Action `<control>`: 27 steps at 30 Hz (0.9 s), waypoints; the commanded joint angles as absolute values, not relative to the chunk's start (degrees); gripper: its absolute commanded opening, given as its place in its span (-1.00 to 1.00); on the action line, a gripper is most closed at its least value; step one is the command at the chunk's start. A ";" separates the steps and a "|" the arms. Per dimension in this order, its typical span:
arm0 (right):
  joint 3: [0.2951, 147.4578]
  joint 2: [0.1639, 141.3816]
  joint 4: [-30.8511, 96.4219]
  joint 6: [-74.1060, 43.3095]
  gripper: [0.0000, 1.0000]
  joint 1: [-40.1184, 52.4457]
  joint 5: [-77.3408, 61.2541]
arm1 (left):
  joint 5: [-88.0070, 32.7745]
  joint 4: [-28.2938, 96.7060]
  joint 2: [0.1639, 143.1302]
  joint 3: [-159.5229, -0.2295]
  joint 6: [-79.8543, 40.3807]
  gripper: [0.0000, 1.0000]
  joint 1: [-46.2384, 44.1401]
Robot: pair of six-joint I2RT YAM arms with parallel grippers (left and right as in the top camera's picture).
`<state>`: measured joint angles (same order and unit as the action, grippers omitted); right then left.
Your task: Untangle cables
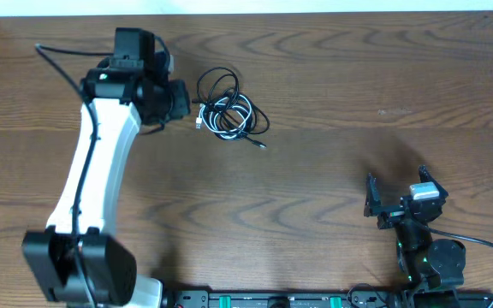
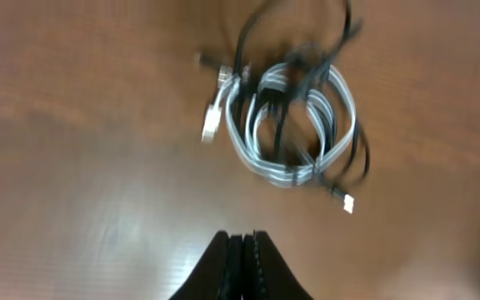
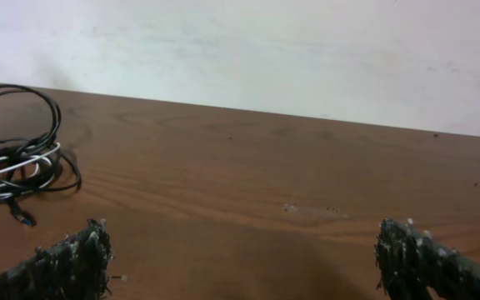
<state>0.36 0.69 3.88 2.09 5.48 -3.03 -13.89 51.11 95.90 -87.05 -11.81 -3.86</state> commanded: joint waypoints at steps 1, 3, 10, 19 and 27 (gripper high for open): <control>0.32 0.49 4.10 1.74 0.98 5.19 -2.98 | -14.57 46.39 98.65 -87.61 -15.31 -0.46 -4.75; 0.32 0.49 4.10 1.76 0.98 5.19 -2.96 | -14.55 42.81 100.82 -87.61 -15.33 -0.08 -5.96; 0.32 0.49 4.10 1.74 0.98 5.19 -2.98 | -7.81 31.86 109.10 -87.61 -12.64 0.47 -9.82; 0.32 0.49 4.10 1.74 0.99 5.19 -2.98 | -5.61 23.31 118.80 -87.61 6.85 0.69 -11.27; 0.32 0.49 4.10 1.74 0.98 5.19 -2.96 | 2.22 21.30 121.05 -87.68 8.95 0.72 -10.70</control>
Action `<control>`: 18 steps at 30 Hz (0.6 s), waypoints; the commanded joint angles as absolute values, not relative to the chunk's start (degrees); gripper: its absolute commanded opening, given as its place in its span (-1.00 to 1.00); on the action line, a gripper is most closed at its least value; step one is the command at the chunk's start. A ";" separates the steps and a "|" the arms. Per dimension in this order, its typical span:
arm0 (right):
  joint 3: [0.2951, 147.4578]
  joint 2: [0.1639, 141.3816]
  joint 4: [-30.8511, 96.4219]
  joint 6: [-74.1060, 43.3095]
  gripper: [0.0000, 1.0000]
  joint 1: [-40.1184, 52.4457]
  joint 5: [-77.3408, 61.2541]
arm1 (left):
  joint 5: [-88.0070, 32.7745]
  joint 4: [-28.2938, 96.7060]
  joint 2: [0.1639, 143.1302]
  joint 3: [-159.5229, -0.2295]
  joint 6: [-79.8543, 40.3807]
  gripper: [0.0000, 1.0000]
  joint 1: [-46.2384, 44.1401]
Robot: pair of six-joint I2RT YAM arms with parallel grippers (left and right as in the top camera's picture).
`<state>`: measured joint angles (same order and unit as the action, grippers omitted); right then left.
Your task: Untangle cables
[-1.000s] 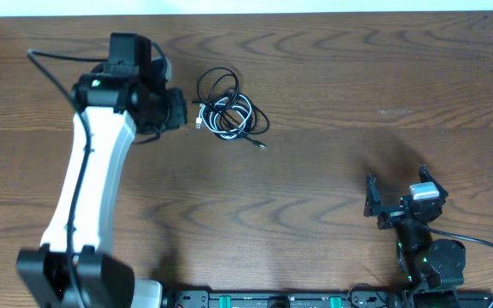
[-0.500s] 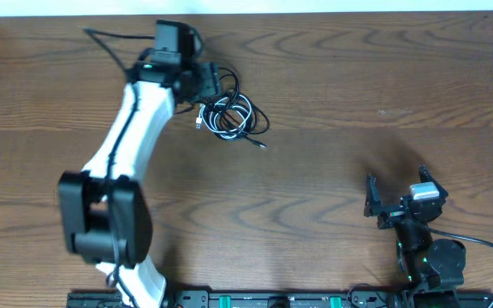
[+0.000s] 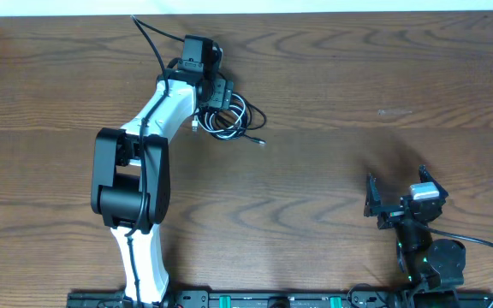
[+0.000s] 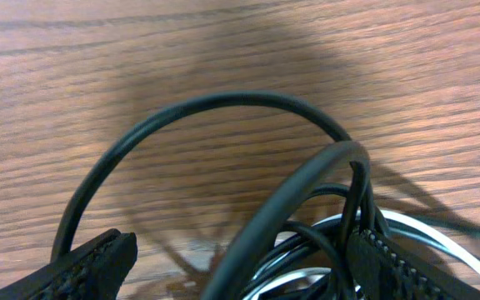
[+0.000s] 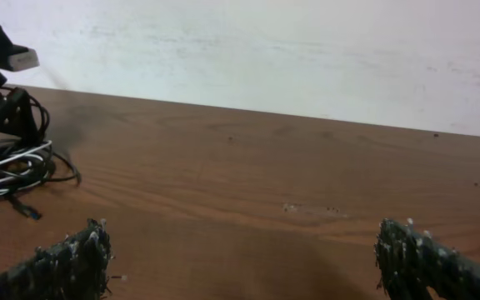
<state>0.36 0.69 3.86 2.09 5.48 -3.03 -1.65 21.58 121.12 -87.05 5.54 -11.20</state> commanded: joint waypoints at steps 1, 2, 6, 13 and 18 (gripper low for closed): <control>0.32 0.49 4.10 1.74 0.99 5.19 -2.96 | 2.22 21.32 120.46 -87.70 9.32 0.72 -10.70; 0.32 0.49 4.10 1.74 0.99 5.19 -2.98 | 2.20 21.37 119.42 -87.74 9.39 0.72 -10.70; 0.32 0.49 4.10 1.74 0.98 5.19 -2.96 | 2.17 23.64 113.56 -87.74 7.31 0.72 -10.70; 0.32 0.49 4.10 1.74 0.98 5.19 -2.98 | 2.22 33.82 106.19 -87.72 4.67 0.76 -10.61; 0.32 0.49 4.10 1.76 0.99 5.19 -2.96 | 2.46 32.62 109.03 -86.39 5.28 0.78 -8.99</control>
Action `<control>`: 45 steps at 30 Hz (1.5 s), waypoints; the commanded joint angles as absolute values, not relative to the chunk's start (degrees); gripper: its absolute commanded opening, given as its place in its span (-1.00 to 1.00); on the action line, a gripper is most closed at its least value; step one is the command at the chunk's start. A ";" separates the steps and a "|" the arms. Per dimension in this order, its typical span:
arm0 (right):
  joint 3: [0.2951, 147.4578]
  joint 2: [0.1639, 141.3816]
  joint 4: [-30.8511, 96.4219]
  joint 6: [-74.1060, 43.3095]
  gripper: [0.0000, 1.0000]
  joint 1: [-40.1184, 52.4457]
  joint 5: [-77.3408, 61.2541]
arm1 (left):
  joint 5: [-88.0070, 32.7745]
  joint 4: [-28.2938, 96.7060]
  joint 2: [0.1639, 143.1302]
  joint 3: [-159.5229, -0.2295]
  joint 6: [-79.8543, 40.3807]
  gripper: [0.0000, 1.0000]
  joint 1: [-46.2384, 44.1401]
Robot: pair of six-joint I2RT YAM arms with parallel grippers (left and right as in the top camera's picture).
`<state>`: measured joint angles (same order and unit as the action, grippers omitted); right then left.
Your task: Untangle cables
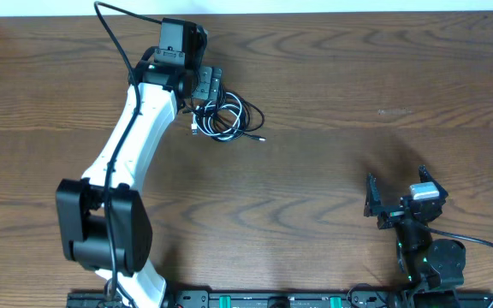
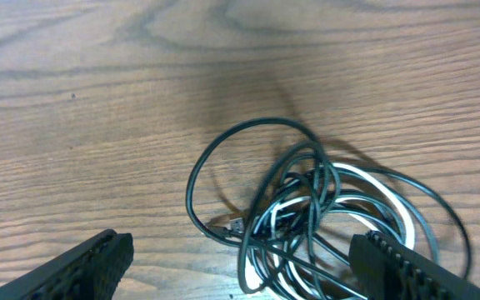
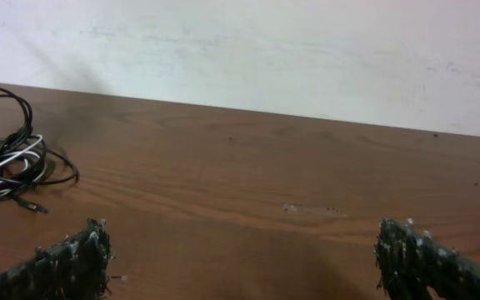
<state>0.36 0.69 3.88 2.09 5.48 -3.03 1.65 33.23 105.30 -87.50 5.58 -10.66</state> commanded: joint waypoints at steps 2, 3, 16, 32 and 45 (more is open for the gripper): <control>0.32 0.49 4.10 1.74 0.99 5.19 -2.96 | 2.52 31.33 110.98 -86.37 5.32 0.79 -7.88; 0.32 0.49 4.10 1.76 0.99 5.19 -2.96 | 2.44 30.57 111.87 -86.37 5.32 0.79 -7.27; 0.32 0.49 4.10 1.74 0.98 5.19 -2.98 | -12.69 27.14 121.34 -86.37 5.32 -0.37 -2.15; 0.32 0.49 4.10 1.76 0.98 5.19 -2.98 | -7.16 39.83 103.39 -86.39 5.32 -0.85 -3.86; 0.32 0.49 4.10 1.74 0.98 5.19 -2.98 | -4.40 44.01 108.07 -83.26 0.32 -0.85 -16.16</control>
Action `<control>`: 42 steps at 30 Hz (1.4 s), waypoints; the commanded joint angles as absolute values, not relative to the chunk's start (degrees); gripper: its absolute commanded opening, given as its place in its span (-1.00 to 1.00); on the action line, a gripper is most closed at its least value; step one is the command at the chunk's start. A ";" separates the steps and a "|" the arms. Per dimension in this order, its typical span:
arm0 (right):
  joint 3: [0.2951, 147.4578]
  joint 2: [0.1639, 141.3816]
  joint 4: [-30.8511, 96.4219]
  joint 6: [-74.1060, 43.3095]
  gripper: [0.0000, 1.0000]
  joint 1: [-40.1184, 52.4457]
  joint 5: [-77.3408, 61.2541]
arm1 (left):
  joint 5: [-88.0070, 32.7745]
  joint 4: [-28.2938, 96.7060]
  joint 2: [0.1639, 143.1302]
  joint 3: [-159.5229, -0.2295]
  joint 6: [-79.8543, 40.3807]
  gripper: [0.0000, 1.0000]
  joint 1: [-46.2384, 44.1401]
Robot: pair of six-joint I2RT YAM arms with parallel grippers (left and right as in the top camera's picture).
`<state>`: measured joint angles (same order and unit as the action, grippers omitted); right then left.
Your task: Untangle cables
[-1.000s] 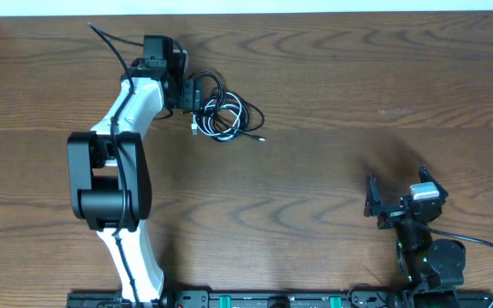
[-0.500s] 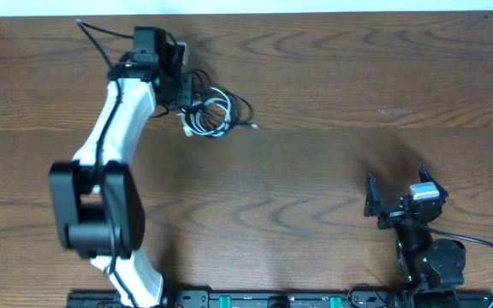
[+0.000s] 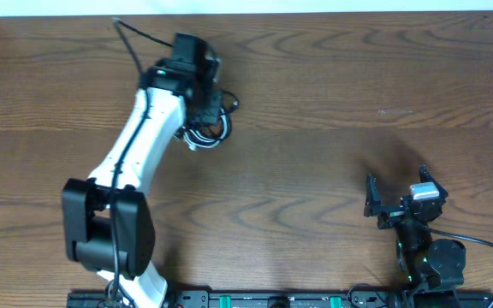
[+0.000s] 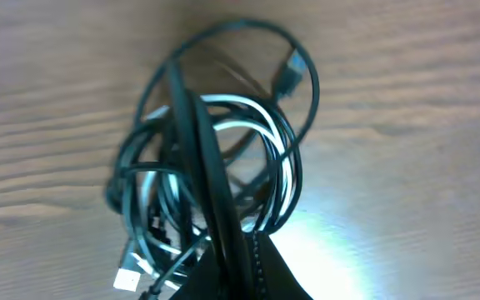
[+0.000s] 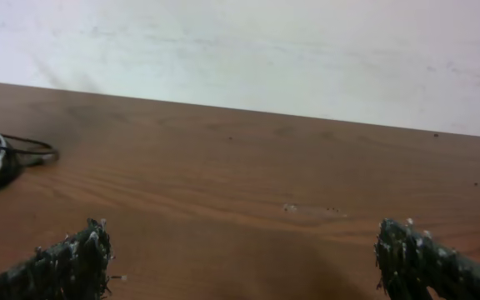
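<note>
A tangled bundle of black and white cables point(image 3: 205, 130) lies on the brown table point(image 3: 332, 77) at the back left. In the left wrist view the bundle point(image 4: 215, 158) fills the frame, with a white plug point(image 4: 126, 277) at its lower left. My left gripper point(image 4: 242, 268) is shut on a thick black cable strand point(image 4: 197, 133) of the bundle; from overhead the gripper point(image 3: 208, 107) sits over the bundle's upper part. My right gripper point(image 3: 398, 188) stands open near the front right, far from the cables, with nothing between its fingers point(image 5: 73, 258).
The white left arm point(image 3: 135, 162) reaches from the front left up to the bundle. A pale wall point(image 5: 248, 50) stands behind the table's far edge. The edge of the bundle shows at the far left of the right wrist view.
My left gripper was open and above the bundle; now it is shut on a black strand. The bundle has shifted left and looks more bunched. The right arm has not moved.
My left gripper was first shut, to the left of the bundle. Then it was open and low over the black loops, then open and higher above them. Now it is shut on a black strand and the bundle lies further left.
</note>
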<state>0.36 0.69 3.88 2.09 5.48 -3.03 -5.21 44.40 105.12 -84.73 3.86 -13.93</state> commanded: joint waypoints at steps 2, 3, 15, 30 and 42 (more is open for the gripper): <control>0.32 0.49 4.10 1.74 0.99 5.19 -2.96 | -4.45 43.27 110.21 -82.54 -2.33 -0.85 -17.61; 0.32 0.49 4.10 1.74 0.99 5.19 -2.98 | -4.45 42.98 111.35 -82.35 -3.33 -0.85 -18.31; 0.32 0.49 4.10 1.76 0.98 5.19 -2.96 | -4.47 40.66 122.17 -82.21 -3.75 -0.57 -27.51; 0.32 0.49 4.10 1.74 0.98 5.19 -2.98 | -4.89 48.01 111.77 -84.68 -3.49 0.05 -27.55; 0.32 0.49 4.10 1.74 0.99 5.19 -2.96 | -3.01 53.45 98.35 -84.68 -0.91 0.37 -27.46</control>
